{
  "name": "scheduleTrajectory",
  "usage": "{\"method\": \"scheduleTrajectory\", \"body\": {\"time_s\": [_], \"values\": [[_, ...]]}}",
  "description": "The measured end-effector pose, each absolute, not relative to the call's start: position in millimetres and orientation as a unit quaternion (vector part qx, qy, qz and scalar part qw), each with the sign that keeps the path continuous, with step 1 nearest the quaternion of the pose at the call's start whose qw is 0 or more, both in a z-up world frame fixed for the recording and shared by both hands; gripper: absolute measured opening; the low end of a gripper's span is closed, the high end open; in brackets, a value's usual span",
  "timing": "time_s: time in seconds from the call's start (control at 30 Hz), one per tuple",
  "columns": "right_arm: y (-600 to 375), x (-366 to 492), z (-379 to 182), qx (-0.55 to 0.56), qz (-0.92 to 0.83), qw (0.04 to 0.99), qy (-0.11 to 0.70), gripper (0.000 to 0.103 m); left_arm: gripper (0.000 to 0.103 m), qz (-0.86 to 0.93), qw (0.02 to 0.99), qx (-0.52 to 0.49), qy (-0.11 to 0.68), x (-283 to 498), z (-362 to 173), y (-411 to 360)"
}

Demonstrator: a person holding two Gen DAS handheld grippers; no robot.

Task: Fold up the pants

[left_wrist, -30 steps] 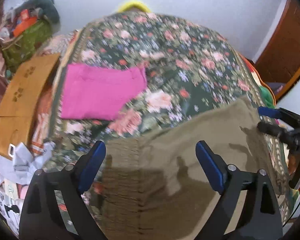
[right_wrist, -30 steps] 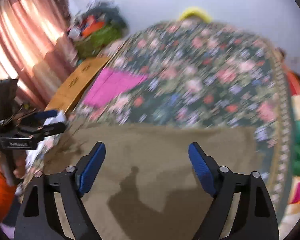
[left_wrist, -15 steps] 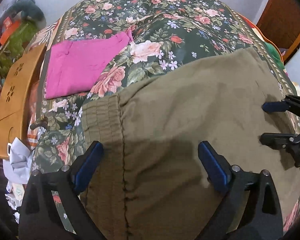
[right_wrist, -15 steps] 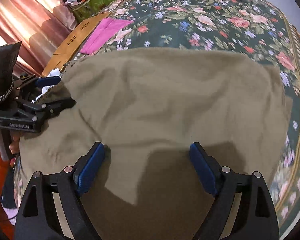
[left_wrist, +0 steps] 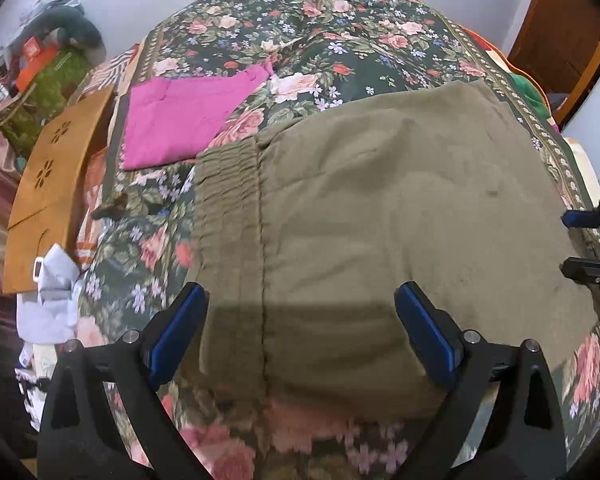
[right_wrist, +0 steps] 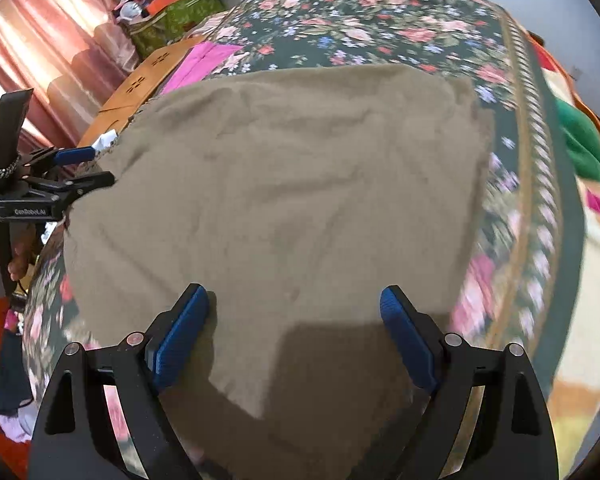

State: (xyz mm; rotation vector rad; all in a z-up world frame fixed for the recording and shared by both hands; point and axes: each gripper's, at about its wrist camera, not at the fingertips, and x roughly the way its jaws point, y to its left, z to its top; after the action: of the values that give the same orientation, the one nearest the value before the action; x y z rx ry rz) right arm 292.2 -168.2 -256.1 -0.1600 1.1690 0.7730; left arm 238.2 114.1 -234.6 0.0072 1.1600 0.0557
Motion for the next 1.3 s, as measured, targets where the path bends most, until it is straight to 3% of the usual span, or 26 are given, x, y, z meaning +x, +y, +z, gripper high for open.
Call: {"method": "scheduleTrajectory", "body": {"time_s": [0.57, 0.87, 1.3], "values": [[-206, 259, -243, -0.021, 0.308, 0.799, 0.516, 0.090, 0.097, 0.092, 0.853, -0.035, 0.513, 178, -203, 138], [-177, 250, -187, -0.086, 0.326, 0.847, 0.410, 0.090, 0.097, 0.085, 0.867, -0.103, 0.480, 158, -172, 144], [-127, 245, -237, -0.131, 0.340, 0.827, 0.428, 0.090, 0.097, 0.008, 0.801, -0.251, 0.543, 165, -232, 128]]}}
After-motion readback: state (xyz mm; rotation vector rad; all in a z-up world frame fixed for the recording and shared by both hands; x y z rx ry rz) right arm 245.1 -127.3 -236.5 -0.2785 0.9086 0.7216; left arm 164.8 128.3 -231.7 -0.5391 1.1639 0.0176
